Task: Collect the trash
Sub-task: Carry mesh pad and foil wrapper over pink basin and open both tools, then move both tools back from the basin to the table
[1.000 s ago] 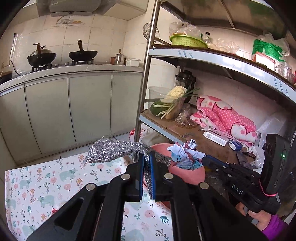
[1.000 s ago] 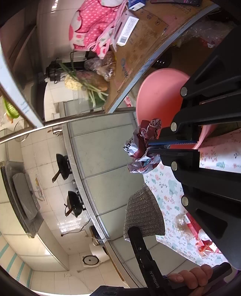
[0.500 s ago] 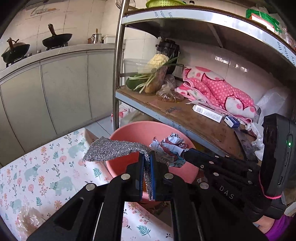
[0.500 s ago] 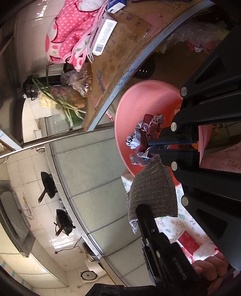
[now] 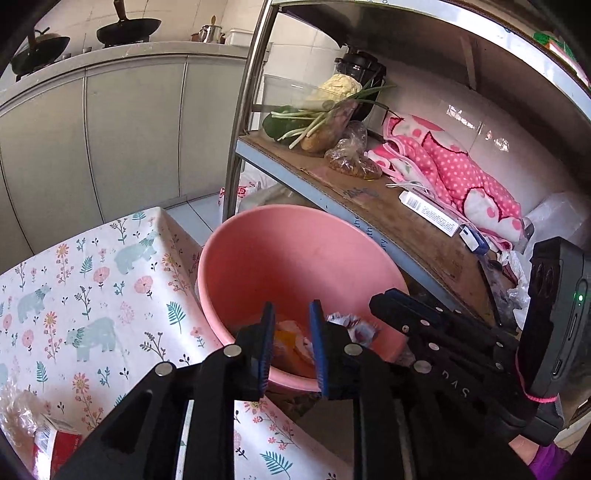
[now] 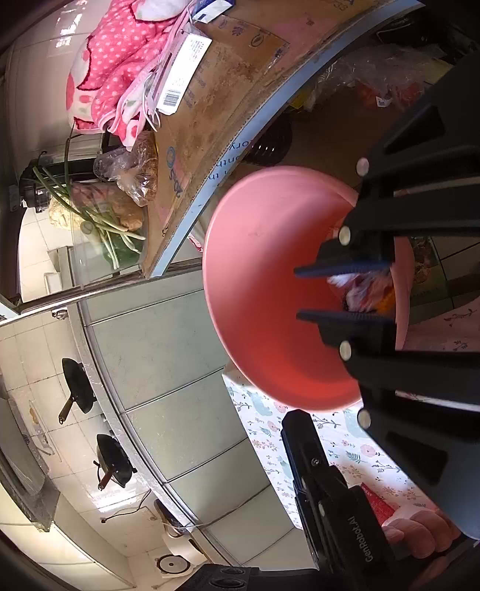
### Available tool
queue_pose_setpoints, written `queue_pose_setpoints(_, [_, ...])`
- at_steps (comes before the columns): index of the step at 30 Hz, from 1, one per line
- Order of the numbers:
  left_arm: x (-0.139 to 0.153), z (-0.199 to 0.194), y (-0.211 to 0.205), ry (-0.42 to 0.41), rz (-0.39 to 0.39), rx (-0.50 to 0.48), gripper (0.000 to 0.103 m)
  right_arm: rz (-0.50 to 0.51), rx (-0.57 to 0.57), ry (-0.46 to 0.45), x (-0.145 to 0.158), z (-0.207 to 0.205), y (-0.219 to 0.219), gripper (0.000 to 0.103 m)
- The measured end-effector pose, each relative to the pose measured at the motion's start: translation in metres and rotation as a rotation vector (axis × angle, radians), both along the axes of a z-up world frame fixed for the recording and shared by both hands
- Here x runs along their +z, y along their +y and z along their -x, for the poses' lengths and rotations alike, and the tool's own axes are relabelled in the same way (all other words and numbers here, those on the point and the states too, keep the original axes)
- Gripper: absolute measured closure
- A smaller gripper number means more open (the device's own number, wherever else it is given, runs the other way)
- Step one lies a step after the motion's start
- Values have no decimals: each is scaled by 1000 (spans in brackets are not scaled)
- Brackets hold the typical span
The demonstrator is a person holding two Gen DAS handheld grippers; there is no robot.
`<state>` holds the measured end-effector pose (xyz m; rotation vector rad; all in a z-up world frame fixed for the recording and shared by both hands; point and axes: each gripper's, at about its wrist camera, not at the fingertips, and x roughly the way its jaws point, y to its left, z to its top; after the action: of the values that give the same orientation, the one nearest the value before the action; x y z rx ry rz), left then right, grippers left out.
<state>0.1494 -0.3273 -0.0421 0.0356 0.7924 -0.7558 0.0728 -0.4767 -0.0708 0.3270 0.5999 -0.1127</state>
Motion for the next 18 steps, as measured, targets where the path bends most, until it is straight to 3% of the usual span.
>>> queue_pose_setpoints(4, [6, 4, 6, -14, 14, -2, 84, 11, 9, -9, 5, 2, 5, 73])
queue_pose_setpoints(16, [36, 28, 35, -62, 71, 21, 83, 35, 48, -81, 36, 20, 30, 69])
queue_pose_setpoints(18, [44, 33, 44, -77, 88, 30, 82, 41, 64, -96, 43, 24, 38, 62])
